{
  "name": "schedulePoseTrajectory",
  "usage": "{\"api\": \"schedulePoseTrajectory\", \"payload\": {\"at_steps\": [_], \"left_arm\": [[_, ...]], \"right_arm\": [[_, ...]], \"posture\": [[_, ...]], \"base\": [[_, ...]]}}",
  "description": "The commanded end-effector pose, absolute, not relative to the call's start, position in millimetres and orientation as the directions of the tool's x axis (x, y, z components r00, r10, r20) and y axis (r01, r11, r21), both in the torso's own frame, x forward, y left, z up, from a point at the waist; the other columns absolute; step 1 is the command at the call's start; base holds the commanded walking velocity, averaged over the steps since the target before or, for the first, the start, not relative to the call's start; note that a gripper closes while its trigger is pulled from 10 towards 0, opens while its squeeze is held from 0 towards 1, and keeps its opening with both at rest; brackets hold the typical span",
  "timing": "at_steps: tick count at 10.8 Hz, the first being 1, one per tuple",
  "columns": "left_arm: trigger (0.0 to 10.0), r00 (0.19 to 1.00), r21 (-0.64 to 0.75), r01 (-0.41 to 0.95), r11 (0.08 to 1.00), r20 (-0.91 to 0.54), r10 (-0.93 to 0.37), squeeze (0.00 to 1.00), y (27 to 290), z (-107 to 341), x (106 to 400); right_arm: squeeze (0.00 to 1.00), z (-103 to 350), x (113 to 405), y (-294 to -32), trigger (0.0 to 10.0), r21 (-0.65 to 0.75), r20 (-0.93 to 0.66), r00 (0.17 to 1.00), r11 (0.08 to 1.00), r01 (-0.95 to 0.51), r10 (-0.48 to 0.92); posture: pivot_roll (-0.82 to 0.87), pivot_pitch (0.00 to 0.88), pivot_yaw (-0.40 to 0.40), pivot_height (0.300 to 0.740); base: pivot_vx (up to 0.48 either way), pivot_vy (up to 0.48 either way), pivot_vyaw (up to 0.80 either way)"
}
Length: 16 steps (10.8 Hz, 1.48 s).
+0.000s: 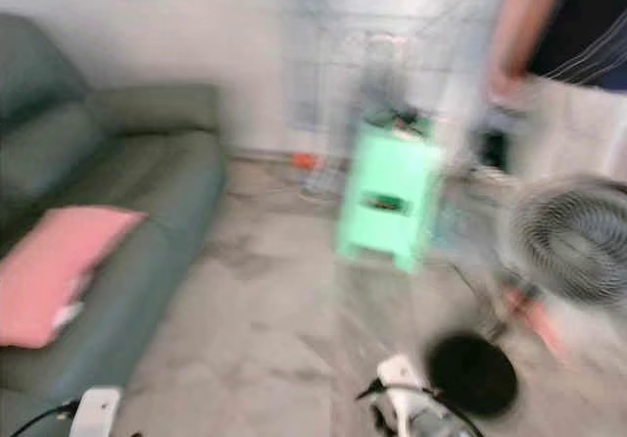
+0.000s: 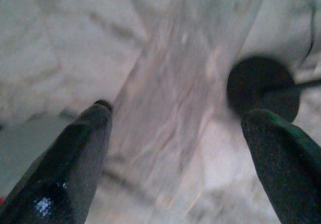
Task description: Move the pillow to the sofa
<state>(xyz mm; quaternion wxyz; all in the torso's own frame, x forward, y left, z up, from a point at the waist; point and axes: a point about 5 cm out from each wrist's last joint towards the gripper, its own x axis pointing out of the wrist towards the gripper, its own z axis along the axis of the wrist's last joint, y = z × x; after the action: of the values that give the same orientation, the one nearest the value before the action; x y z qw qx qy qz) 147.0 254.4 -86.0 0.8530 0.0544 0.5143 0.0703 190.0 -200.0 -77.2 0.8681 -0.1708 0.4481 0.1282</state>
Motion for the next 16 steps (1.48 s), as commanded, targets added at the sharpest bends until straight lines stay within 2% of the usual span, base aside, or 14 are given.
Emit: {"api": "schedulePoseTrajectory", "payload": {"at_steps": [1,5,11,16], "left_arm": [[10.0,0.480,0.159,-0.049,0.986,-0.862,0.163,0.00,254.2,-83.1,154.0],[10.0,0.484,0.158,-0.049,0.986,-0.860,0.162,0.00,254.4,-82.1,156.5],[10.0,0.479,0.151,-0.048,0.987,-0.864,0.155,0.00,253.4,-83.3,154.2],[10.0,0.480,0.150,-0.047,0.988,-0.864,0.154,0.00,252.9,-83.1,155.2]], "right_arm": [[0.00,-73.2,197.1,-201.3,10.0,-0.192,-0.811,0.580,0.903,-0.383,0.073],[0.00,-72.9,197.9,-199.9,10.0,-0.192,-0.814,0.574,0.894,-0.405,0.086],[0.00,-72.9,198.2,-199.7,10.0,-0.194,-0.819,0.567,0.885,-0.423,0.092],[0.00,-72.3,199.6,-198.8,10.0,-0.195,-0.819,0.565,0.881,-0.432,0.096]], "posture": [[-0.17,0.000,0.025,0.740],[-0.17,0.000,0.027,0.740],[-0.17,0.000,0.027,0.740],[-0.17,0.000,0.030,0.740]], "base": [[0.000,0.000,0.00],[0.133,0.000,0.00],[0.413,0.000,0.00],[0.412,0.245,0.00]]}}
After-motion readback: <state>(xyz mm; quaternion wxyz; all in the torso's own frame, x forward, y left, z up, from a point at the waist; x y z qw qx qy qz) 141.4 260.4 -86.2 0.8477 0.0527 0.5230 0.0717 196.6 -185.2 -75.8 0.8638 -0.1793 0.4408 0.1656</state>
